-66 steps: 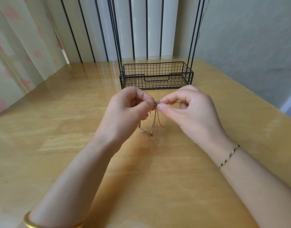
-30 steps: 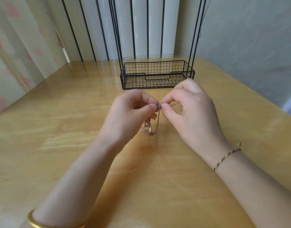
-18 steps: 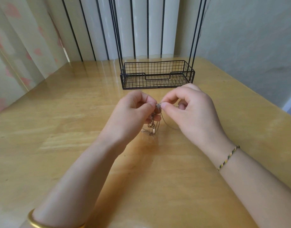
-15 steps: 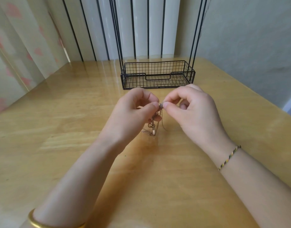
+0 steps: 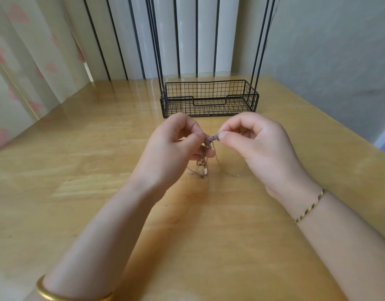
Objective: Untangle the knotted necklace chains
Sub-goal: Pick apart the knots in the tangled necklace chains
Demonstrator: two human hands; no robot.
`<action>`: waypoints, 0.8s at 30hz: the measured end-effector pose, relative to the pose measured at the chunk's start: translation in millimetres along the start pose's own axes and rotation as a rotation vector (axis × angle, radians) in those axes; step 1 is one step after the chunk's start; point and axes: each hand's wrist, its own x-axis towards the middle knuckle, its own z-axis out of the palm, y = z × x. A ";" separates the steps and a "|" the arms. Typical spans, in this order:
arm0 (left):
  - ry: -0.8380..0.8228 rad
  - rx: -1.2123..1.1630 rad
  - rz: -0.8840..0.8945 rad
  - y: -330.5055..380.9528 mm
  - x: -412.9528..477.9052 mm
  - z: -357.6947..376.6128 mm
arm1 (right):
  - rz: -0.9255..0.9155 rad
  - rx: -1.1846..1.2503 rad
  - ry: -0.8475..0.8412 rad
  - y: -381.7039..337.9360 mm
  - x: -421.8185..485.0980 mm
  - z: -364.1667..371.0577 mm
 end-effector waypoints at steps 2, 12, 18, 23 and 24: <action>0.006 -0.050 -0.040 1.0 -0.8 0.4 | 0.025 0.057 -0.010 0.5 0.4 -0.6; -0.020 0.112 -0.019 2.1 -1.5 -0.8 | -0.027 -0.007 -0.032 2.5 0.0 -0.9; -0.011 0.146 0.035 0.6 -0.9 -1.1 | -0.011 -0.031 -0.015 2.1 0.6 -1.7; 0.026 0.143 0.026 -0.2 -0.7 -1.3 | -0.014 -0.069 0.015 -1.4 -0.3 -2.1; 0.033 0.153 0.031 -0.4 -0.6 -1.3 | -0.019 -0.083 0.018 -2.3 -0.8 -1.6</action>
